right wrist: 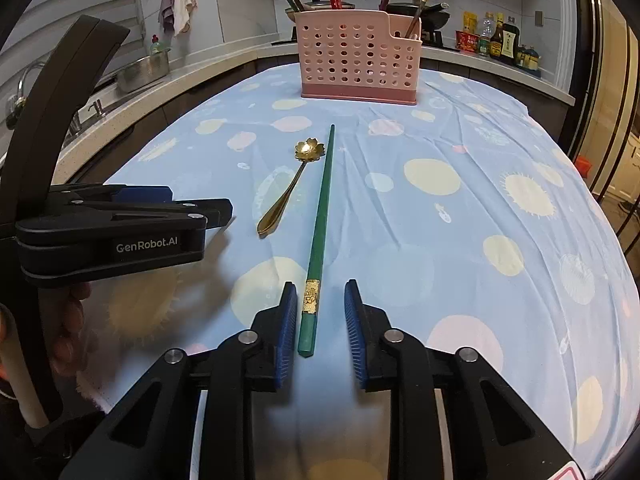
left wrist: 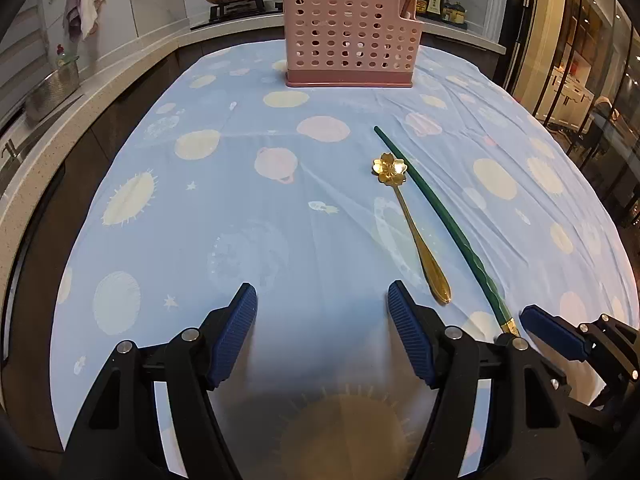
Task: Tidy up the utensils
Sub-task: 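Withdraw both grippers toward the green chopstick and gold spoon, then grasp the green chopstick with the right gripper while the left grasps the gold spoon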
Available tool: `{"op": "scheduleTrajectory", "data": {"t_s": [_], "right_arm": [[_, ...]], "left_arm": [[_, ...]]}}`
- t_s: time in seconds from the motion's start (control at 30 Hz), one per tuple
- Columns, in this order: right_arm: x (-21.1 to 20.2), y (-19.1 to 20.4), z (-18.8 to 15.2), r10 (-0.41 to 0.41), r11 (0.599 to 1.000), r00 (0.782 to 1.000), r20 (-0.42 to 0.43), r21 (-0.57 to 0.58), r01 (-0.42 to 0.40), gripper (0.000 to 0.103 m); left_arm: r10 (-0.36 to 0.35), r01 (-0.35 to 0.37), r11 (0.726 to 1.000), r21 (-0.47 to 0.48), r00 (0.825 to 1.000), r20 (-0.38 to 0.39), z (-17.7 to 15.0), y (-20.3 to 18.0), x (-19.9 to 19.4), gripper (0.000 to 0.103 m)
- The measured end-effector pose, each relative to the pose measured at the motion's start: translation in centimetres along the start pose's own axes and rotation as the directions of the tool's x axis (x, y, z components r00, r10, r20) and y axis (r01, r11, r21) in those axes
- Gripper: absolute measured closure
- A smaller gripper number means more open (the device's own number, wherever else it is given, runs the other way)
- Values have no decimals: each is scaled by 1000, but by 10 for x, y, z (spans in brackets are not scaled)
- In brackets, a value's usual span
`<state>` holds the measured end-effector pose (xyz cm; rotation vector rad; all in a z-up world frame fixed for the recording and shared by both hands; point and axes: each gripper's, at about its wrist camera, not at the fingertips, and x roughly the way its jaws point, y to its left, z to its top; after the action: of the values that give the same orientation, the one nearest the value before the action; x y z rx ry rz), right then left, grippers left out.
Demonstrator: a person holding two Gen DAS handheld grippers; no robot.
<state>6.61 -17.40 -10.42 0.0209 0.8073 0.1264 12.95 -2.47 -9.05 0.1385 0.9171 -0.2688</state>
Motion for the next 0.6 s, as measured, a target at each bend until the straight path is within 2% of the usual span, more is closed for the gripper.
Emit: {"op": "scheduleTrajectory", "data": {"t_s": [0.1, 0.43, 0.6], "right_arm": [[0, -7, -1, -8, 1000, 1000, 7, 12, 8, 96], [-4, -37, -2, -57, 995, 998, 11, 87, 55, 96], [-4, -49, -2, -42, 990, 999, 6, 135, 40, 96]], "left_arm": [[-14, 14, 1000, 4, 1000, 0, 0, -3, -1, 38], [-99, 99, 994, 38, 995, -8, 3, -27, 1, 38], [-114, 115, 992, 55, 993, -8, 8, -39, 8, 39]]}}
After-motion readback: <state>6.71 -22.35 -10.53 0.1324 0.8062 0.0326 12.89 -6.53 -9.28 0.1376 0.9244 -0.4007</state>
